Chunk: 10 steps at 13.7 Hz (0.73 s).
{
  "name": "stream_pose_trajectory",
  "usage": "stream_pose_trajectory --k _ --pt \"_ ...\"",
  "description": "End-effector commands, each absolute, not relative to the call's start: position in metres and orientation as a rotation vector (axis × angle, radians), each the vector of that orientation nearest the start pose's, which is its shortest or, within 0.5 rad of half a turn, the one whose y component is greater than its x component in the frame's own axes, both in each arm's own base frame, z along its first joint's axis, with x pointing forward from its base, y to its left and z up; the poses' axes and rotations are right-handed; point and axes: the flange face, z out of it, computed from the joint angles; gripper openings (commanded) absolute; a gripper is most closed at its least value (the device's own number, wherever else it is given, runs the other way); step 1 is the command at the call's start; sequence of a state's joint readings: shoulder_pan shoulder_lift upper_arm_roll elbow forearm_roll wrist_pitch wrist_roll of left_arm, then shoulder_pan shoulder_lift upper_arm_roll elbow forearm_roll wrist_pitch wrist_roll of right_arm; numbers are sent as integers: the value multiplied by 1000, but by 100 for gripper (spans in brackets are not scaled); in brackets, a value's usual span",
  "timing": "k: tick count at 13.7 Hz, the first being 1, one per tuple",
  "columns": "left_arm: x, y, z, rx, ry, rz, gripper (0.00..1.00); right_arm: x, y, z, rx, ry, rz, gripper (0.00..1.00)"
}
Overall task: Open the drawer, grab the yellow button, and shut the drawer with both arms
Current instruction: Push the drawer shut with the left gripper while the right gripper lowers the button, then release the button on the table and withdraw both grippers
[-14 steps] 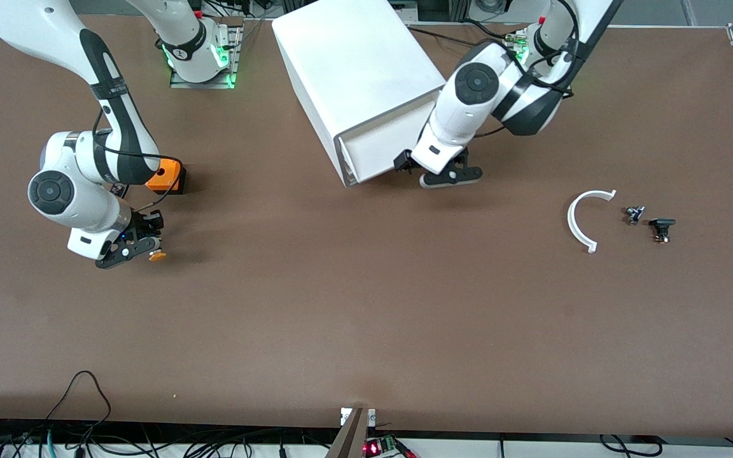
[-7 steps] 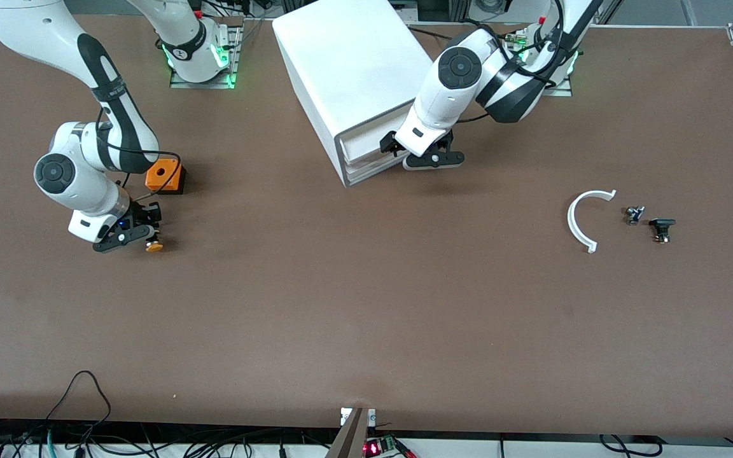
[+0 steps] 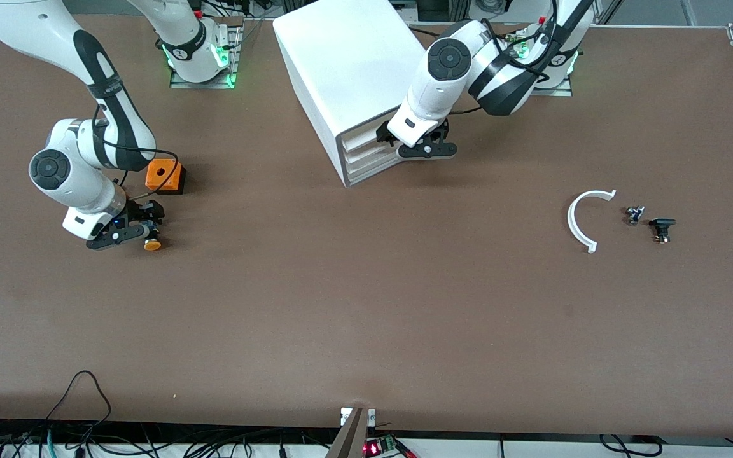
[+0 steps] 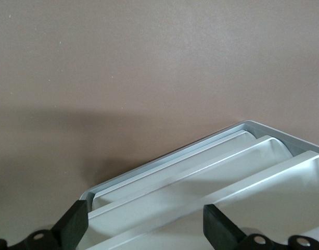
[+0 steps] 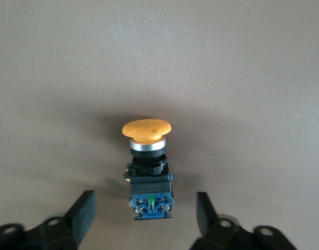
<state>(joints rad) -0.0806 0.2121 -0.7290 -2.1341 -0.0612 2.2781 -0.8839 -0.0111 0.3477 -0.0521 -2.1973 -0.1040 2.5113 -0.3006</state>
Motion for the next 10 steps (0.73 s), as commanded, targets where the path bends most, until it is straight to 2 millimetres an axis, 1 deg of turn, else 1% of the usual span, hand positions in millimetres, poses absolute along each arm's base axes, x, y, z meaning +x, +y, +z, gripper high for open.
stream_pose_trajectory --k 1,2,3,4,5,6,7,8,9,10 --pt "391 -392 341 -3228 -235 245 100 582 -13 278 -3146 -433 123 100" --pt "406 -385 355 -3241 -272 193 100 596 -4 302 -3108 -373 138 100" --pt "431 -368 377 -3257 -351 113 100 608 7 326 -3067 -281 155 100" --pt "461 -342 393 -3262 -462 51 100 616 11 345 -3053 -180 171 100" --pt "486 -320 410 -3264 -553 -7 100 620 15 362 -3053 -112 186 100" --pt "506 -298 422 -3255 -635 -39 100 623 32 381 -3043 -97 223 100" --pt "523 -273 437 -3235 -708 -61 100 628 44 410 -3042 -48 247 100" --pt "539 -249 452 -3215 -769 -64 100 632 51 436 -3049 35 281 100" --pt "552 -228 469 -3203 -800 -72 100 634 73 471 -3061 48 286 100" --pt "564 -208 490 -3190 -829 -78 100 631 93 494 -3071 16 302 100"
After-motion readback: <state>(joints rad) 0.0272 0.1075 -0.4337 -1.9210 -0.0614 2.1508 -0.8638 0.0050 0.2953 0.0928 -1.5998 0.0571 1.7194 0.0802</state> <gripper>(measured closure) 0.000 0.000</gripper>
